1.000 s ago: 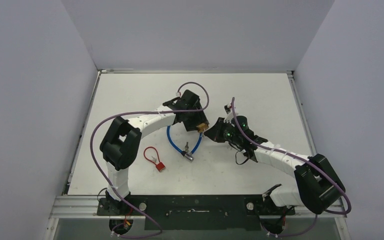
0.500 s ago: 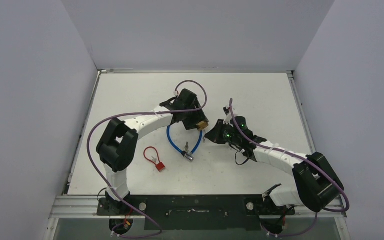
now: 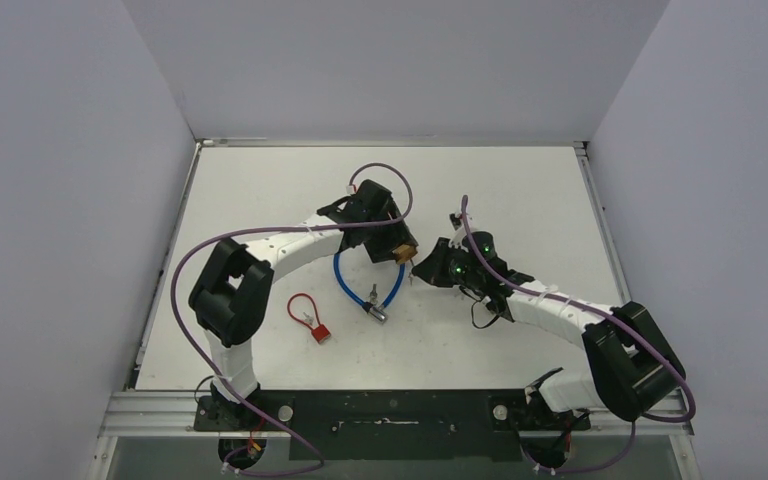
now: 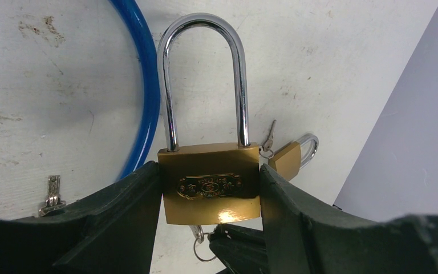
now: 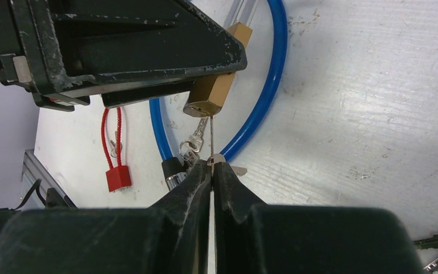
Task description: Unlock with the key
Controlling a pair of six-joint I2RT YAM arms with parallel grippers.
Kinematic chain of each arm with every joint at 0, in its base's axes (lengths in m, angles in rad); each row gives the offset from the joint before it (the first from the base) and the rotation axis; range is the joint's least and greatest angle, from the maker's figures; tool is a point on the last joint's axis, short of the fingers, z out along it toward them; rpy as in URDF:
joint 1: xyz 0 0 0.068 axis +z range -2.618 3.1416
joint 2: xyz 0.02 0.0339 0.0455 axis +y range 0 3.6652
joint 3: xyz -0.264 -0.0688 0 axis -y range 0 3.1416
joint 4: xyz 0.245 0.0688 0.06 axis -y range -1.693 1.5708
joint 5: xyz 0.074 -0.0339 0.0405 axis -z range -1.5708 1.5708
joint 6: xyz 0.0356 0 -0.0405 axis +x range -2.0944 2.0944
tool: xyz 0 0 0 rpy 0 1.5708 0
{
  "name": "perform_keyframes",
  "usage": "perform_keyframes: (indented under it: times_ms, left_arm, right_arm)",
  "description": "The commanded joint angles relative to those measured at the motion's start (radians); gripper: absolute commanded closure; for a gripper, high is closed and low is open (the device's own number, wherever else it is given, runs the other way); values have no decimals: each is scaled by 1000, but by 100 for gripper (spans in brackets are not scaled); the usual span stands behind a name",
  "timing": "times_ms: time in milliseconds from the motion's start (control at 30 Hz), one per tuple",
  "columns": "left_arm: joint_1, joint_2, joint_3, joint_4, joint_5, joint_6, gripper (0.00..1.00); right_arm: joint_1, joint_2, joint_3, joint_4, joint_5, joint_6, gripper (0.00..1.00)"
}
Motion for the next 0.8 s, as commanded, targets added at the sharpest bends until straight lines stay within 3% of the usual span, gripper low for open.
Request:
perform_keyframes:
  times_ms: [0,767]
  left_arm:
    - [9,-89,14,92,28,-12,100]
    - [10,-84,12,97,25,-18,100]
  right_arm:
    - [-6,9,35,66,-28,-1,100]
    - [-42,0,34,91,-51,1,100]
